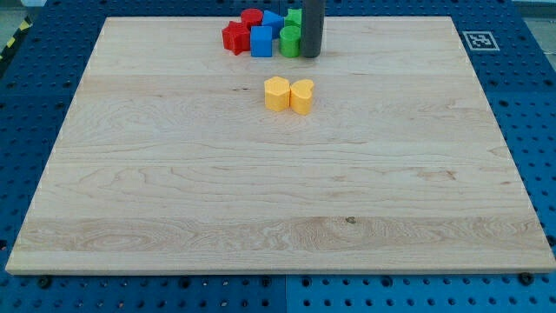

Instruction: Place the red star diagonally to the heart

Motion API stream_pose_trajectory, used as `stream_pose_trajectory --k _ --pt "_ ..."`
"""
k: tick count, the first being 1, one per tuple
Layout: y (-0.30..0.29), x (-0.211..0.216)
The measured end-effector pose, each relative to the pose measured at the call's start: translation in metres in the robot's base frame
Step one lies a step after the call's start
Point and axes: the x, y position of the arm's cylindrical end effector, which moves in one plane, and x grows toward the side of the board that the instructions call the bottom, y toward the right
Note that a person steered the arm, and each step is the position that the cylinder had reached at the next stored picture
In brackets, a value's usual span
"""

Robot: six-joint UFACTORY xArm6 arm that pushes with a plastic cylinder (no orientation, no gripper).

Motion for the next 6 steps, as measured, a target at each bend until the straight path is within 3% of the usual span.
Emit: stream_pose_trajectory --k 2,3,5,6 --pt "0.001 0.011" --pt "-0.026 0.038" --pt "-0.139 0.032" --pt "-0.139 0.032"
